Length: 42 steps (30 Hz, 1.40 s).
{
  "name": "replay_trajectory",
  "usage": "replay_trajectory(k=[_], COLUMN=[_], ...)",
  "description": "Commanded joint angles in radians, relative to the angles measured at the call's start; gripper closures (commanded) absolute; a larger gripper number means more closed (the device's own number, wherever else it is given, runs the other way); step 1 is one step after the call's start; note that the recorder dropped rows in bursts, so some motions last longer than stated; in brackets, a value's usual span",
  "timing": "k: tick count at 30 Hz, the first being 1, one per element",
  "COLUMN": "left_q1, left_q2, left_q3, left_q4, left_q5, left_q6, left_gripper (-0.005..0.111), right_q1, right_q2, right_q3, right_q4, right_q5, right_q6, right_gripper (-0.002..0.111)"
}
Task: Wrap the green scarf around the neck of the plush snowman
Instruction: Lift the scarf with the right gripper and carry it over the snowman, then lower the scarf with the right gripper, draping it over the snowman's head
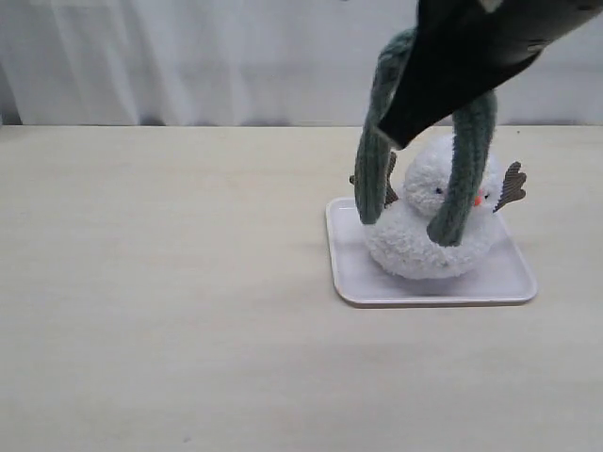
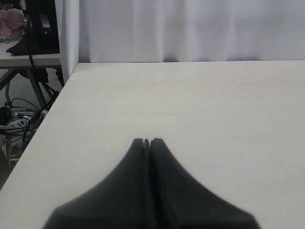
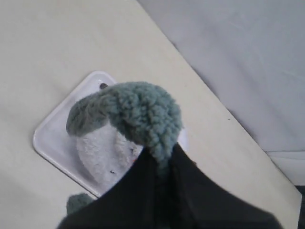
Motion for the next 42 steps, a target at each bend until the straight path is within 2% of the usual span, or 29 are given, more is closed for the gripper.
replay_trajectory(k=[1, 7, 15, 23, 25, 28, 31, 35, 42], left_q1=[0.001, 0.001, 0.001, 0.001, 0.001, 0.001, 0.001, 0.001, 0.001], left_q2=[-0.002, -0.002, -0.002, -0.002, -0.002, -0.002, -0.002, -0.002, -0.002], left_q3=[0.003, 0.003, 0.003, 0.003, 0.003, 0.003, 0.003, 0.003, 0.003], left_q4=[-0.004, -0.004, -0.004, -0.004, -0.004, -0.004, -0.004, -0.004, -0.004], left_q5=[-0.013, -0.013, -0.013, -0.011, -0.011, -0.011, -0.011, -0.011, -0.011], left_q6=[-0.001, -0.001, -0.001, -0.001, -0.001, -0.001, -0.001, -0.001, -0.001], left_gripper=[0.107, 0.107, 0.107, 0.107, 0.107, 0.107, 0.107, 0.107, 0.107], right_q1=[0.001, 0.001, 0.001, 0.001, 0.001, 0.001, -0.069, -0.168, -0.271], right_q2=[-0.155, -0.284, -0.306, -0.3, -0.271, -0.214, -0.156, -0.12, -0.08], right_q3=[0.107, 0.226, 0.399, 0.523, 0.559, 0.579, 0.579, 0.579, 0.579], right_q4=[-0.086, -0.097, -0.223, -0.201, -0.292, -0.426, -0.485, -0.485, -0.554], right_q5=[-0.029, -0.091, -0.1, -0.428, -0.444, -0.351, -0.32, -0.464, -0.646], right_q6=[0.131, 0.161, 0.161, 0.163, 0.163, 0.163, 0.163, 0.163, 0.163], right_gripper=[0.104, 0.104, 0.104, 0.104, 0.104, 0.104, 0.104, 0.104, 0.104])
